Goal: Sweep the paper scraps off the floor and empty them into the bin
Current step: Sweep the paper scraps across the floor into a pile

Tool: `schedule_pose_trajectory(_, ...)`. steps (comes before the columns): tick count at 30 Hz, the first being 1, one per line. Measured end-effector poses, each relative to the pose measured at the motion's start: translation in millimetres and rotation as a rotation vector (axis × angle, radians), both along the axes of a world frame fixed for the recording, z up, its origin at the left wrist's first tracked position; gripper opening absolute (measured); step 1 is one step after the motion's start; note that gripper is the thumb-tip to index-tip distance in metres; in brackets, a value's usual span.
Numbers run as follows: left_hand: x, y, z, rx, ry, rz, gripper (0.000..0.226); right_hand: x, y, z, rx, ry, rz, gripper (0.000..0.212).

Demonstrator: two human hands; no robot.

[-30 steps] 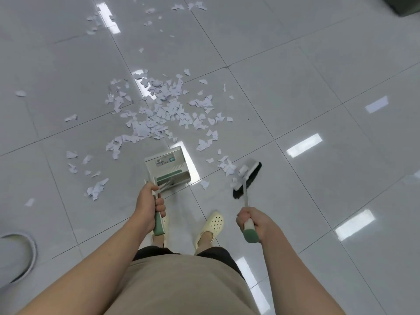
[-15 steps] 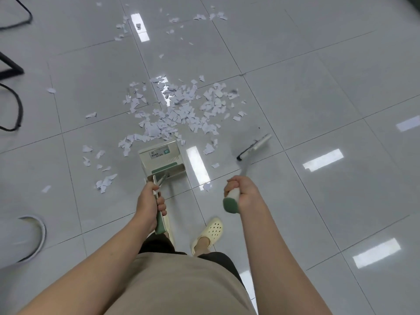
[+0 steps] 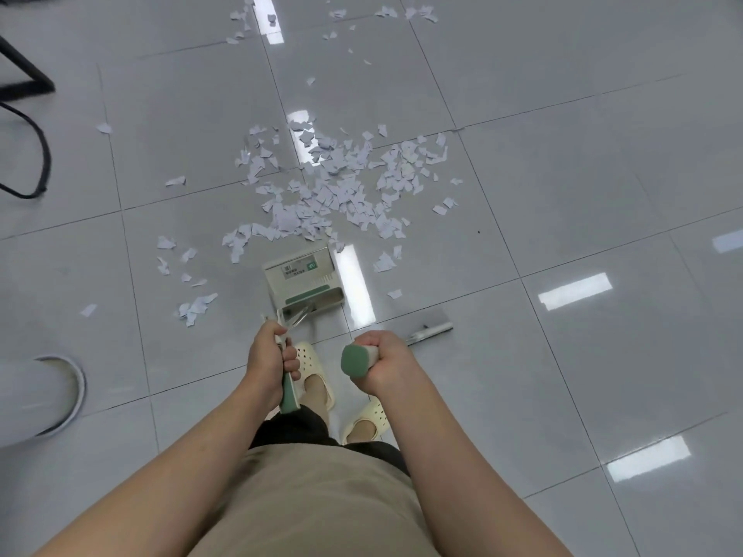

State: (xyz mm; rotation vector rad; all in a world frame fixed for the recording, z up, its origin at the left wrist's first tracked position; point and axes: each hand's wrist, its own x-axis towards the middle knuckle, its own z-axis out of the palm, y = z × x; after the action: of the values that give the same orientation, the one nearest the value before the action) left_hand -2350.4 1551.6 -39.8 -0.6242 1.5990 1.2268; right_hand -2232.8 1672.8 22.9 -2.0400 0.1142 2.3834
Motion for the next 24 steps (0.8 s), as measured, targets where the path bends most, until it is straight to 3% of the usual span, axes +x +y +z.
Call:
schedule_pose_trajectory(4,-42,0,3,-0.010,-0.041,0.027,0.020,-51,9,-13,0.005,0.079,-0.021,0.031)
schedule_pose_trajectory(9,-99,-9,2,-0.014,-0.037,0.018,0.020,-94,50,-63,-0.153,0.283,-0.259,0.034)
schedule_pose_trajectory(15,-154,-11,-3,-0.010,0.010,-0.087,0.020,-136,99,-101,-0.037,0.266,0.016,0.036)
schedule_pose_trajectory(19,-170,9,-3,0.014,0.026,-0.150,0.016,-164,111,-79,0.013,0.350,-0.055,0.065)
schedule_pose_trajectory(24,-183,60,7,0.081,0.012,-0.128,0.017,-157,128,-41,0.178,0.165,-0.055,0.035)
